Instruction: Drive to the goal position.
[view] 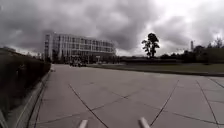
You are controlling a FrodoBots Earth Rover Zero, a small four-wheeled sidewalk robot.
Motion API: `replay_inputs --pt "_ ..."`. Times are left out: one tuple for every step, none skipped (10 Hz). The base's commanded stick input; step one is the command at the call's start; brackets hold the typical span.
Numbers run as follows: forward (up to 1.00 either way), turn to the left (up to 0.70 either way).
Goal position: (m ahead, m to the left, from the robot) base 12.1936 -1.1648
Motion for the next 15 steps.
replay_inputs --pt "0.5 0.5" --pt "0.5 0.5" --pt "0.5 0.5" --pt "0.5 0.5" --pt "0.5 0.5" --pt "0.5 0.5" --pt "0.5 0.5" --pt "0.5 0.5" --pt "0.5 0.29" --pt "0.5 0.0" --pt "0.5 0.0" --pt "0.5 0.0" --pt "0.5 0.0" --pt "0.5 0.0" --pt "0.5 0.0"
